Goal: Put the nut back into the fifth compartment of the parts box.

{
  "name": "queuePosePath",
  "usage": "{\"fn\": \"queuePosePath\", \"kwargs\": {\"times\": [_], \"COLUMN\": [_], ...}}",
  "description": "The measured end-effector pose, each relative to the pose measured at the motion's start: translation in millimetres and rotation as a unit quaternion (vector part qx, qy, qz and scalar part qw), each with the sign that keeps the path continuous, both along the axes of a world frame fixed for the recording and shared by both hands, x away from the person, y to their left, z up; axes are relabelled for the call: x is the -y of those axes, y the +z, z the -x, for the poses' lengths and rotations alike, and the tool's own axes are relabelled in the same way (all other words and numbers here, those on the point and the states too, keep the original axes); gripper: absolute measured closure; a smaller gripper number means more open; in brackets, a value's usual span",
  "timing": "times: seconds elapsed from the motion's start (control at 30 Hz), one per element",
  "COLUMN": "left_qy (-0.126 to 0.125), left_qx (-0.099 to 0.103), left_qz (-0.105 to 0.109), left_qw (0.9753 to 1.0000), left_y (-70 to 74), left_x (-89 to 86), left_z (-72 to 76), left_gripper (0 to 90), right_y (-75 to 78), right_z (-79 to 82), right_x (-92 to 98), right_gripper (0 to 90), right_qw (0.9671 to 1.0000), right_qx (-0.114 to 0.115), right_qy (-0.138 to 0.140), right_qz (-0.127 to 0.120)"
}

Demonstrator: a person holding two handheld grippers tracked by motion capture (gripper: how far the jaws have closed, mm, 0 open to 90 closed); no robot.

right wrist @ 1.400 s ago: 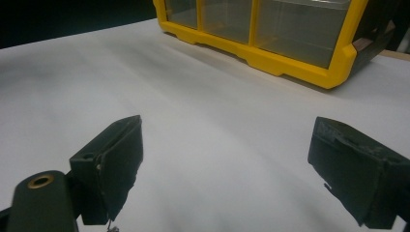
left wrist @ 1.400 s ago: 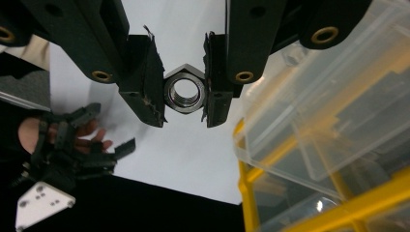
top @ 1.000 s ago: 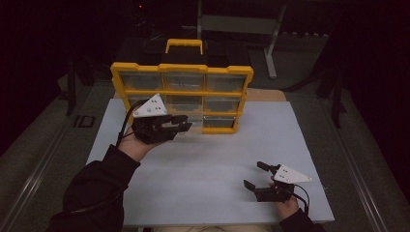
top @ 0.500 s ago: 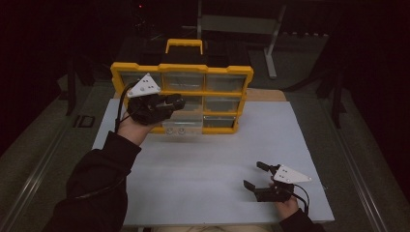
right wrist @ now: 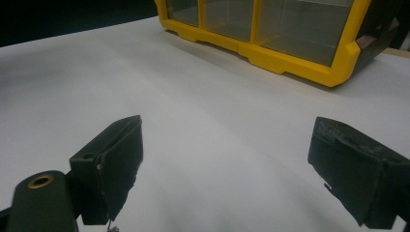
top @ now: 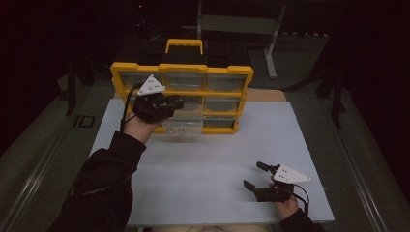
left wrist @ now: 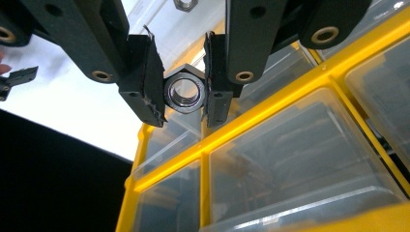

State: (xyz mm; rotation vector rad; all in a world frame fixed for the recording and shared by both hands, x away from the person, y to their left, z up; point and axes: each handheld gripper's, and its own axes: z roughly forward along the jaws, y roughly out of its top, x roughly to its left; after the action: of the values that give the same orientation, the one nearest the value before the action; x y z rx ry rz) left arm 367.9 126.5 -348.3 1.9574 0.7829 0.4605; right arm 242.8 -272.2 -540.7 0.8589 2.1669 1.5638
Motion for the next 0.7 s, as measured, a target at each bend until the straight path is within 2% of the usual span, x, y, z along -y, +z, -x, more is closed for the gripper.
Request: {"fn": "queuePosePath", "kwargs": {"times": [0.1, 0.37, 0.5, 0.7], "left_qy": [0.002, 0.007, 0.004, 0.008], "left_qx": [-0.018, -0.043, -0.065, -0.084], "left_qz": [-0.014, -0.046, -0.076, -0.091], "left_qw": [0.9997, 0.9980, 0.9950, 0.9922], "left_y": [-5.1, -10.8, -15.9, -22.3], "left_x": [3.7, 11.0, 15.9, 19.5], "left_z": [-5.7, -16.4, -21.5, -26.7], "left_gripper": [68.5, 68.5, 68.4, 68.4], "right_y": [0.0, -0.3, -0.7, -0.7], "right_z": [0.0, -0.2, -0.5, -0.5], "right_x": [-0.1, -0.2, -0.1, -0.1], "right_gripper": [12.5, 12.5, 12.5, 12.5], "right_qw": [1.0000, 1.0000, 1.0000, 1.0000], "right_qx": [0.000, -0.001, -0.003, -0.004], "right_qy": [0.000, 0.002, 0.002, 0.003], "right_qz": [0.001, 0.000, 0.000, 0.001]}}
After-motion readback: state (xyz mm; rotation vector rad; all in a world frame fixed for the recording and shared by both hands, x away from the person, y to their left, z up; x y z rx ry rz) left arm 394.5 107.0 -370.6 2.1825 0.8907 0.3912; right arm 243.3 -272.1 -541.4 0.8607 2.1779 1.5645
